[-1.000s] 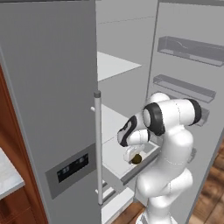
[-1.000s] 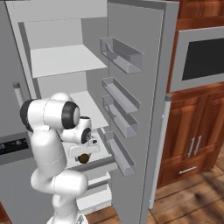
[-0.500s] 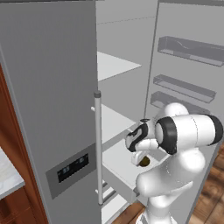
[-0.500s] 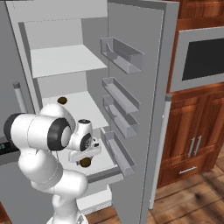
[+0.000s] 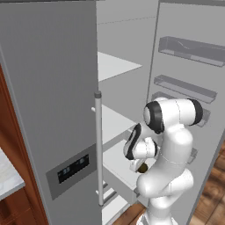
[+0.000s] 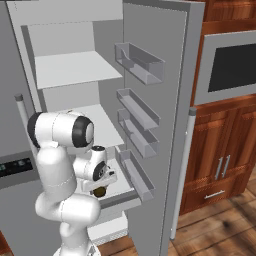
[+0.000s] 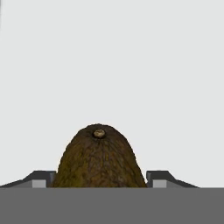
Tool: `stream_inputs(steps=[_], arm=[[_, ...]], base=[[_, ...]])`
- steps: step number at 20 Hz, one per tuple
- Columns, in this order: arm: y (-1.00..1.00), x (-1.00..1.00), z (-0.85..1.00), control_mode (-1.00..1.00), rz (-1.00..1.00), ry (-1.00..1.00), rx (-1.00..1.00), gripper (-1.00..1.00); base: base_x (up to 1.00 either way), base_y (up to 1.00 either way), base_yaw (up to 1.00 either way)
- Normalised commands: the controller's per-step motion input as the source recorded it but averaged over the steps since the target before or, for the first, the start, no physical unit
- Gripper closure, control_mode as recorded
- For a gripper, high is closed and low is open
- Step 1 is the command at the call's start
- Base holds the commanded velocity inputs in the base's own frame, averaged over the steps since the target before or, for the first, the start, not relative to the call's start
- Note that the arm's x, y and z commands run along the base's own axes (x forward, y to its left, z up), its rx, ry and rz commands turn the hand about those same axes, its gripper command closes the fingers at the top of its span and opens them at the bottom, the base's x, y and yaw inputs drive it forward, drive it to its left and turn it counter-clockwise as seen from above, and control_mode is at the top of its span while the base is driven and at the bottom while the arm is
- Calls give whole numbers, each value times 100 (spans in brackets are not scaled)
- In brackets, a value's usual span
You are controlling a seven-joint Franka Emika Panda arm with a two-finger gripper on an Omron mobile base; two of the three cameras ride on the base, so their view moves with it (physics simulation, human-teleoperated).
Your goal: Place the avocado and bell pepper inside the fridge drawer. Close the drawer after placing the vegetables.
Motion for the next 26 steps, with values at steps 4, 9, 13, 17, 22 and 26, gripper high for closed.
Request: stream_inputs(steps=[4,9,13,17,22,26], arm=[[0,1,-58,-100,-1,1,0,100],[0,-15,-38,-100,-1,-2,2,100],[0,-40,-14,-100,-5,-3,0,-100],[0,-10,21,-100,-6,-2,0,-100],[0,0,46,-100,-3,-2,0,-100],[0,-13,67,-100,-1,-9,0,-100]], base=[[0,0,0],[0,0,0],[0,0,0],[0,0,0],[0,0,0],[0,0,0]])
